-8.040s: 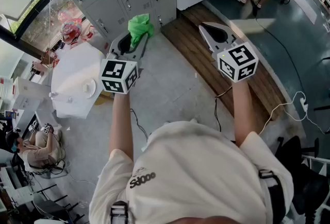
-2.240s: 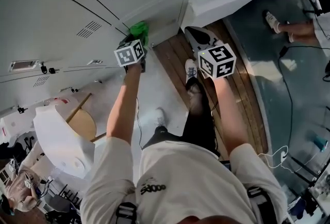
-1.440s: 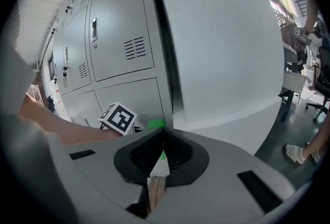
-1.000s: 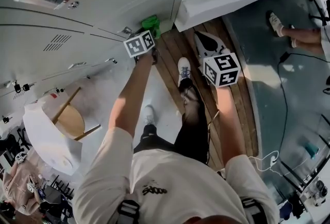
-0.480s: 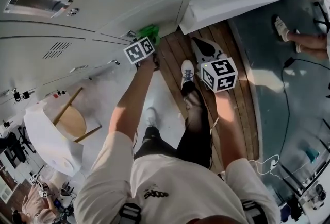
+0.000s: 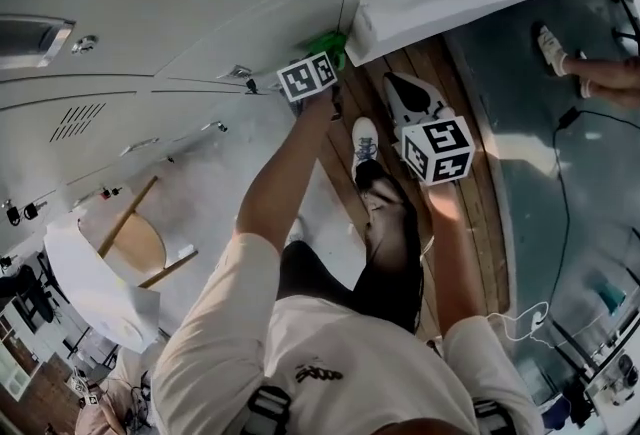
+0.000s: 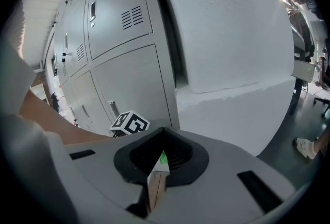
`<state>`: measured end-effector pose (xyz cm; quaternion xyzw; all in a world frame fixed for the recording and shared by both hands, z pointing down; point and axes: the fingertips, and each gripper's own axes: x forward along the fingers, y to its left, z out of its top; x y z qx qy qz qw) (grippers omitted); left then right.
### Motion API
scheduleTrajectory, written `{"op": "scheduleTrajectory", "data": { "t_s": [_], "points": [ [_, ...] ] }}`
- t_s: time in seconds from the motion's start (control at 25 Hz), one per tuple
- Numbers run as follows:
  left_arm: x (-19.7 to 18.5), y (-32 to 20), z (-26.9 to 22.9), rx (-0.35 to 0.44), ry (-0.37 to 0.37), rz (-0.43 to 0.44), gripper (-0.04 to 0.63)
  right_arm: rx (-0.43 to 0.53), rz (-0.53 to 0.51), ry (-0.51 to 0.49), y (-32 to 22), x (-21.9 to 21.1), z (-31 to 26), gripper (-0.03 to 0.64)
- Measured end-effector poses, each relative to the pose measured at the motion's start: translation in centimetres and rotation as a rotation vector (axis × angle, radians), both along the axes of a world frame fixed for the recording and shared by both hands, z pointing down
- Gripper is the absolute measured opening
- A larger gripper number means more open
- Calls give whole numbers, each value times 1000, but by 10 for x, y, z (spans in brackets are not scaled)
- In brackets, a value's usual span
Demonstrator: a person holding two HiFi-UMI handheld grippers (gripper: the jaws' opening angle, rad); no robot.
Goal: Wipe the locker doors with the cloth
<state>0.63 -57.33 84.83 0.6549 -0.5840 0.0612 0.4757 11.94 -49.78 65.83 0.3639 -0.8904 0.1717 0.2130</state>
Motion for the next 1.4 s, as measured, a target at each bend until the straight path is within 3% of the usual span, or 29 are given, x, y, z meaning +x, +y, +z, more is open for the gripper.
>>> {"op": "scheduleTrajectory", "data": {
  "t_s": [0.2, 0.32, 0.44, 0.64, 0.84, 1.04, 1.16, 1.4],
  "points": [
    [-5, 0, 32, 58, -13, -54, 133, 17, 4, 38, 1, 10, 32, 9],
    [-43, 24, 56, 50, -78, -133, 132, 24, 8, 44, 4, 6, 46, 9],
    [-86, 51, 68, 60, -167, -150, 132, 38, -3, 36, 12, -10, 52, 9],
    [-150, 98, 73, 54, -226, -201, 132, 56, -44, 27, 38, -44, 44, 9],
    [-192, 129, 36, 92, -360, -124, 132, 80, -61, 16, 66, -69, 22, 9],
    [-199, 140, -28, 159, -457, -18, 129, 87, -67, 4, 98, -89, -11, 9],
    [-195, 139, -74, 219, -470, 22, 129, 93, -50, -5, 111, -91, -33, 9],
    [-189, 145, -184, 339, -424, 20, 127, 121, 22, -30, 150, -85, -100, 9]
  ]
}}
